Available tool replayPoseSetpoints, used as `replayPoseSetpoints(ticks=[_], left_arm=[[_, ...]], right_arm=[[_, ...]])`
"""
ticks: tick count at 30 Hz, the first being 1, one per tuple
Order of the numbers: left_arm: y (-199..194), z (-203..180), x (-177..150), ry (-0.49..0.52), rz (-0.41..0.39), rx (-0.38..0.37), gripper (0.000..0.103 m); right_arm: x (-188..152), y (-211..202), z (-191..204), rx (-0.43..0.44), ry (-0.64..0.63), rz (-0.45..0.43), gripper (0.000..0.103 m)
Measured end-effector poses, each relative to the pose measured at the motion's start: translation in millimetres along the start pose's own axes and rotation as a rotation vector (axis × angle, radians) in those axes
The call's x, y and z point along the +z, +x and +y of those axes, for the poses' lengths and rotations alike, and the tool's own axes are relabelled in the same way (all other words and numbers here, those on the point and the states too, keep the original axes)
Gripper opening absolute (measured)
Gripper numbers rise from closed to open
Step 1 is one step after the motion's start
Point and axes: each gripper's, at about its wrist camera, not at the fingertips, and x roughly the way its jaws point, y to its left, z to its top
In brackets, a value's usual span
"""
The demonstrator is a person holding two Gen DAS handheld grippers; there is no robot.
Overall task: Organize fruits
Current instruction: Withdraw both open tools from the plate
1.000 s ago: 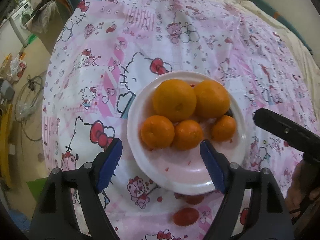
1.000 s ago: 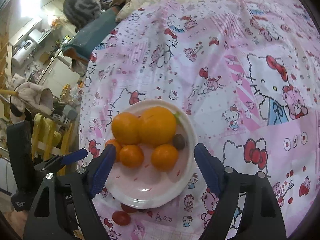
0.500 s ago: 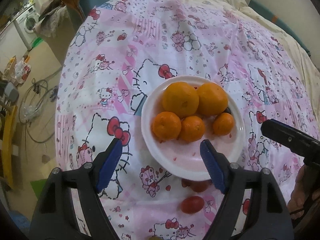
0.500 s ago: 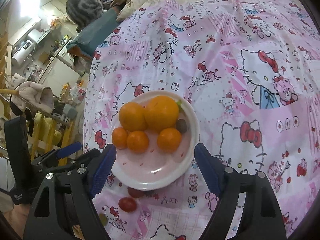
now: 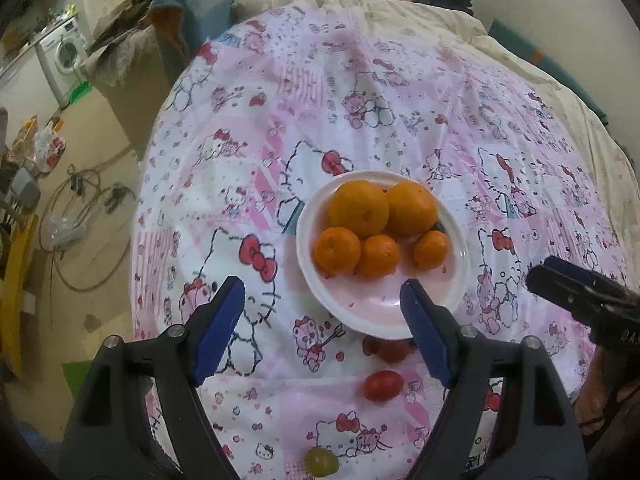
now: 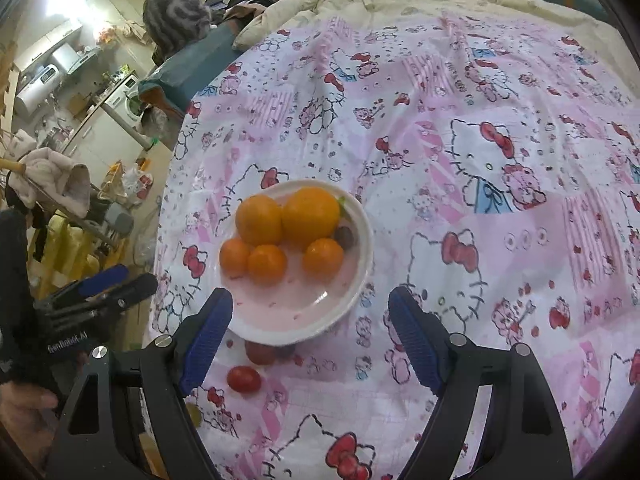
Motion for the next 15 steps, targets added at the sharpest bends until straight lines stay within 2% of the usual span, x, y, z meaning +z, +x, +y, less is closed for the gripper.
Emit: replayPoseSetpoints(ticks=[3, 15], left_arm=[[-2, 4, -5, -0.031, 0.009, -0.017, 0.077], [8, 1, -25, -0.019, 0.047, 0.023, 0.077]], right_arm=[[-9, -3, -7, 0.004, 0.031, 0.009, 0.083], [-37, 6, -31, -0.021, 0.13, 0.051, 0.083]])
